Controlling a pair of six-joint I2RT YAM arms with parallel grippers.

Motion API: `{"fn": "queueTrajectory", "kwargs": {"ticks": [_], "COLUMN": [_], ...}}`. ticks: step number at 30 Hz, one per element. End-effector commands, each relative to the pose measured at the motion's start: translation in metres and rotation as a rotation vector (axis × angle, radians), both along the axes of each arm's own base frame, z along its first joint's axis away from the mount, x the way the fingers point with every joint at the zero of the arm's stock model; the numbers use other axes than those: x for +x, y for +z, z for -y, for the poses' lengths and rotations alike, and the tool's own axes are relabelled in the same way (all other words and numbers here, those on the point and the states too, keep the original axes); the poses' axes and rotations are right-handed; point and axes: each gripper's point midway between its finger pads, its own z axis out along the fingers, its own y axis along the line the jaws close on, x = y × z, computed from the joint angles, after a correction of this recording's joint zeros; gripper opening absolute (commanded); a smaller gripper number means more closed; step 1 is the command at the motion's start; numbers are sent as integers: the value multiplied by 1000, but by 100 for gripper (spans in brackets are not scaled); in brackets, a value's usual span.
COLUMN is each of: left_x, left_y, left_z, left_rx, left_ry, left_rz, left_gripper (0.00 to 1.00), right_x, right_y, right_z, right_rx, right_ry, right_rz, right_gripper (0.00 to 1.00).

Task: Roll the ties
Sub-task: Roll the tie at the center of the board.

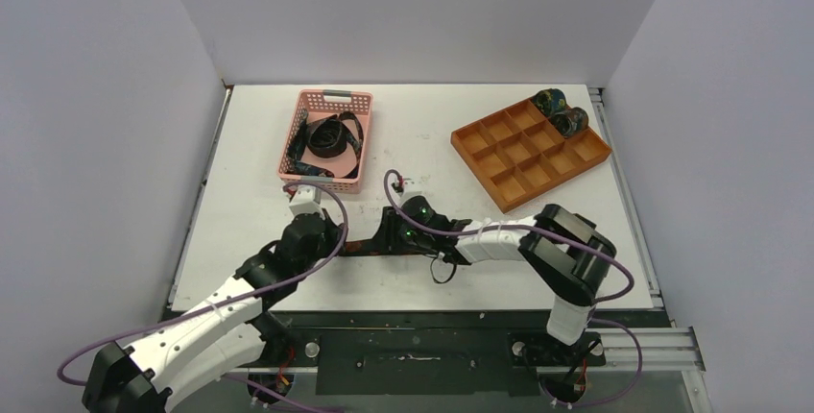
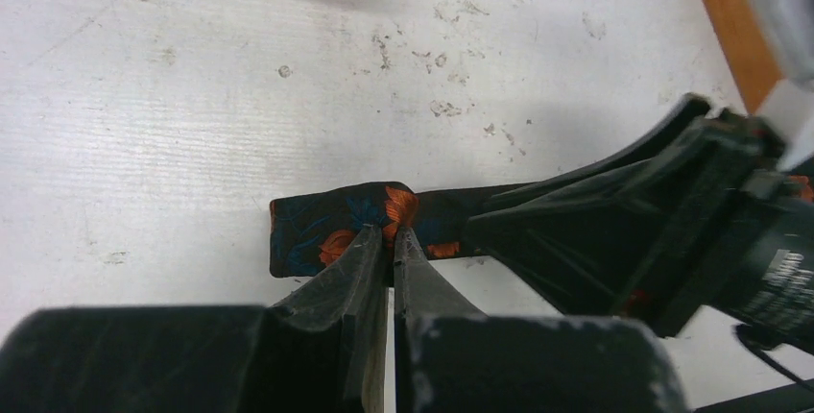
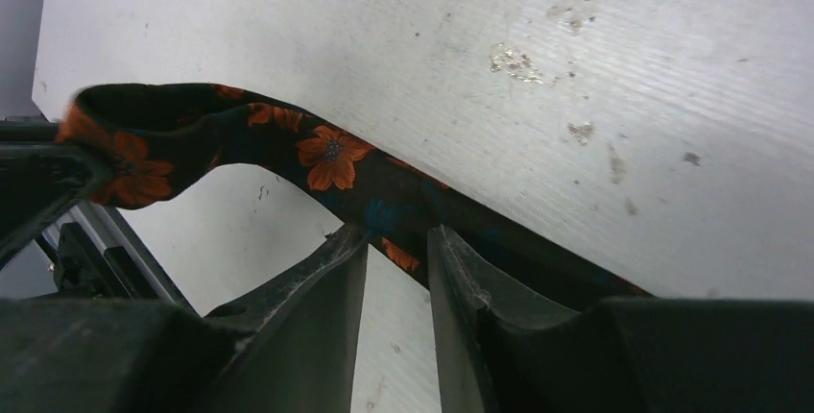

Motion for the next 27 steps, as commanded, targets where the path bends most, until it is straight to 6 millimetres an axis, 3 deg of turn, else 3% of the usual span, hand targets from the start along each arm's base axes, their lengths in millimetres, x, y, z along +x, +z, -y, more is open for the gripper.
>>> {"fn": "queueTrajectory", "kwargs": {"ticks": [1,7,13,21,24,27], "left_x": [10,12,14,19,20,20], "left_y": [11,-1,-10,-29,-30,-31], "left_z": [14,37,62,77,81,86], "left_rx": [0,65,95,133,127,113], "left_ry": [-23,-75,-131,-143,-140,-154], "left_rz": [35,14,-1,-50,-52,-57], "left_gripper": [0,0,0,0,6,20], "right_x": [19,22,21,19,18,18], "right_y": [34,45,46,40,39,38], "right_z": [28,66,89,93,93,92], "right_rx": [-44,-104,-123,-135,-136,-137], "right_ry": [-89,-160,-194,-193,-192,-187], "right_rz": [124,176,188,175,174,170], "right_gripper": [29,24,23,23,23,24]}}
